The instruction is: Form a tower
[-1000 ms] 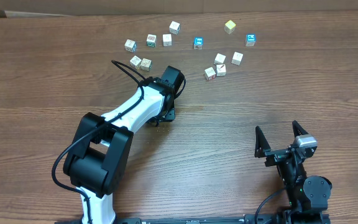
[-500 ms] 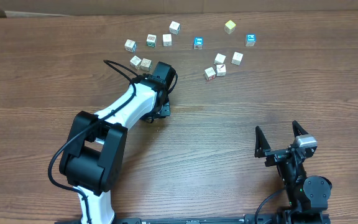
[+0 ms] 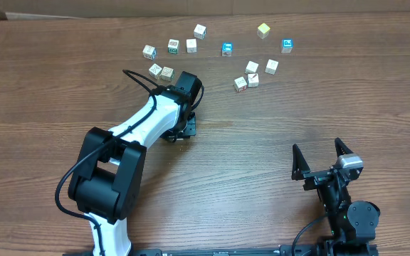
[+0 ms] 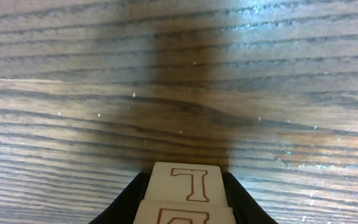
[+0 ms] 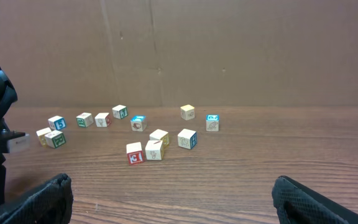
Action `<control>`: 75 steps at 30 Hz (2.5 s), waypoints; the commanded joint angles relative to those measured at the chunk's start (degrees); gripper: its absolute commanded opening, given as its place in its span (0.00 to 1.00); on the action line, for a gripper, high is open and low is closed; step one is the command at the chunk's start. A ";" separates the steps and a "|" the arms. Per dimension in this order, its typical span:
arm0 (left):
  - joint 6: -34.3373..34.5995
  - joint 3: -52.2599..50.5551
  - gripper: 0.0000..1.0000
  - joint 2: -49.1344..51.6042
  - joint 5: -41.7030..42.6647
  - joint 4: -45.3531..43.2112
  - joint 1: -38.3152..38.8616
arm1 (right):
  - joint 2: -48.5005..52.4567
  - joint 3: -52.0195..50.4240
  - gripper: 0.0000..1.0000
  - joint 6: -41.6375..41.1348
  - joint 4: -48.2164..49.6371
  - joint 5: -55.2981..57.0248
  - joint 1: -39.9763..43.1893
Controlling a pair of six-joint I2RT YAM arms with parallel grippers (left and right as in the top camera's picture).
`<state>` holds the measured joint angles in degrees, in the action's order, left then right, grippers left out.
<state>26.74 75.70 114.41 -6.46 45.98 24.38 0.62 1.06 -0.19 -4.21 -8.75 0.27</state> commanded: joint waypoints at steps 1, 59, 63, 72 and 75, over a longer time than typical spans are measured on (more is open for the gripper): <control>-1.07 0.70 0.28 0.55 2.05 1.03 0.42 | -0.46 -0.59 1.00 0.24 0.20 0.09 -0.33; -4.00 26.32 0.04 3.41 1.22 10.88 -3.93 | -0.46 -0.59 1.00 0.24 0.20 0.09 -0.33; -4.02 26.29 0.04 5.77 5.31 14.38 -3.82 | -0.44 -0.59 1.00 0.24 0.20 0.09 -0.33; -4.04 26.29 0.04 10.12 9.73 19.63 -3.69 | -0.46 -0.59 1.00 0.24 0.20 0.09 -0.33; -4.04 26.29 0.04 10.21 9.70 20.22 -3.69 | -0.46 -0.59 1.00 0.24 0.20 0.09 -0.31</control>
<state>23.38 101.32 123.92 1.76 65.76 20.27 0.62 1.06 -0.16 -4.19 -8.75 0.27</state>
